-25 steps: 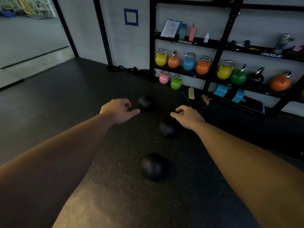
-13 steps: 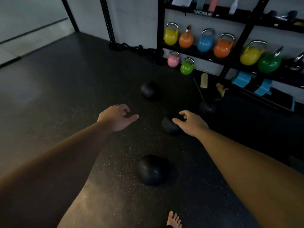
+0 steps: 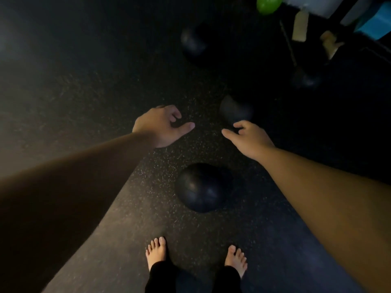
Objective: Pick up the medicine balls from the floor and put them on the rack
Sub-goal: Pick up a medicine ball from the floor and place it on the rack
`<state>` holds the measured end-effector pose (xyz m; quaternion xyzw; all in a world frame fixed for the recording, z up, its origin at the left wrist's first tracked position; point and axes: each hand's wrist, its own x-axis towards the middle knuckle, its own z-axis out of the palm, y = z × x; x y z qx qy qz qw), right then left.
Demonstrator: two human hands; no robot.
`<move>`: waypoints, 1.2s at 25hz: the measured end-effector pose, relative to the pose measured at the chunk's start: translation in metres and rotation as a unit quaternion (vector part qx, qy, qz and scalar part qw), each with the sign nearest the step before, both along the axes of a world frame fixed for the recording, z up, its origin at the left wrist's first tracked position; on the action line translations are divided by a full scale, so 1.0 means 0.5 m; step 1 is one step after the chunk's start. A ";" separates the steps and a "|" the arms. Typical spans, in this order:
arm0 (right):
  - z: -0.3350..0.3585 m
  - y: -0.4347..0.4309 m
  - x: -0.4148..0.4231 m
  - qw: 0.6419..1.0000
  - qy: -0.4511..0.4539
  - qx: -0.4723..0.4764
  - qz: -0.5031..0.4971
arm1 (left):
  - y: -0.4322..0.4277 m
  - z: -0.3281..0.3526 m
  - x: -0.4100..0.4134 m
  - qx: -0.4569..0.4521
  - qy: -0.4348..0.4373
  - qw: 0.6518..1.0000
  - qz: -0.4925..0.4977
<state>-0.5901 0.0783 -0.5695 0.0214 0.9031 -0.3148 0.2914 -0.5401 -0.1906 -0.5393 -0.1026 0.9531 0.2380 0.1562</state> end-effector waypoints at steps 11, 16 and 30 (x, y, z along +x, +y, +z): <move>-0.648 -0.015 0.142 0.995 -0.065 0.063 -0.053 | 0.056 -0.725 0.124 0.075 -0.147 0.979 0.122; -0.761 -0.031 0.146 0.981 -0.125 0.002 -0.150 | 0.067 -0.842 0.133 0.242 -0.210 0.905 0.281; -0.289 -0.001 -0.133 0.920 0.018 -0.218 -0.325 | 0.125 -0.309 -0.217 0.261 -0.026 0.936 0.236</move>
